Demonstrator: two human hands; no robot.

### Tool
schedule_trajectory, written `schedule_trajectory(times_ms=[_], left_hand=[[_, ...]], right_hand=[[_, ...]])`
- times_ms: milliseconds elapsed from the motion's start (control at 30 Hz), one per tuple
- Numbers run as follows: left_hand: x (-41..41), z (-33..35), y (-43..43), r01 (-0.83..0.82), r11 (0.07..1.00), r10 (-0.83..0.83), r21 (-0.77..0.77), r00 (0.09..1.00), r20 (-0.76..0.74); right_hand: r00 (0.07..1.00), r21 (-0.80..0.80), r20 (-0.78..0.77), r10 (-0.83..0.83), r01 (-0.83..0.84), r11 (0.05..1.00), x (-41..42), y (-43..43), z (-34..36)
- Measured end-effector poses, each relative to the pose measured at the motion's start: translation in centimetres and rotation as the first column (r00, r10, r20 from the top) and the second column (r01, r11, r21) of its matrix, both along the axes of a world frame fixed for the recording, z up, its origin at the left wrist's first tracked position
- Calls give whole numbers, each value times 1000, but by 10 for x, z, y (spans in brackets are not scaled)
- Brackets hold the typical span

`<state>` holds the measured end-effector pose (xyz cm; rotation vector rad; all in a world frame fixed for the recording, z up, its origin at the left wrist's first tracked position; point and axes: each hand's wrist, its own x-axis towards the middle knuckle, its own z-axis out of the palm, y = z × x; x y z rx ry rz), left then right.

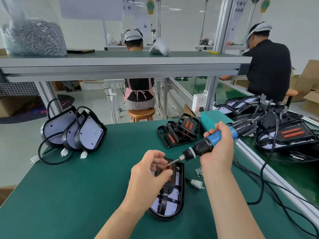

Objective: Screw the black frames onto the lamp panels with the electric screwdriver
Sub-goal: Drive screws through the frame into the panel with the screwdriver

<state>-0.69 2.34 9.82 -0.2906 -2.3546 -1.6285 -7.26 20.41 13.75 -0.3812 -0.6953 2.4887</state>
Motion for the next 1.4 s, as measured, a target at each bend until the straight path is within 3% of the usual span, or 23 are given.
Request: schedule_trajectory(times_ms=[100, 200, 333, 400, 600, 1400], left_hand=[[-13, -13, -15, -124, 992, 126, -29, 991, 47], [-31, -26, -26, -223, 960, 259, -172, 939, 229], [-47, -32, -16, 6, 944, 163, -331, 861, 482], [-53, -34, -10, 77, 953, 93, -294, 847, 523], [-60, -48, -8, 46, 994, 16, -101, 839, 544], [-58, -48, -7, 57, 997, -18, -56, 841, 540]], right_hand=[[1000, 21, -16, -14, 15, 1000, -12, -5, 6], [999, 84, -19, -42, 43, 996, -26, -13, 9], [998, 176, 0, -58, 57, 983, -46, -25, 7], [998, 217, 10, -63, 60, 974, -57, -32, 3], [999, 306, 19, -38, 30, 951, -73, -44, -11], [1000, 395, -1, -2, 3, 919, -71, -55, -16]])
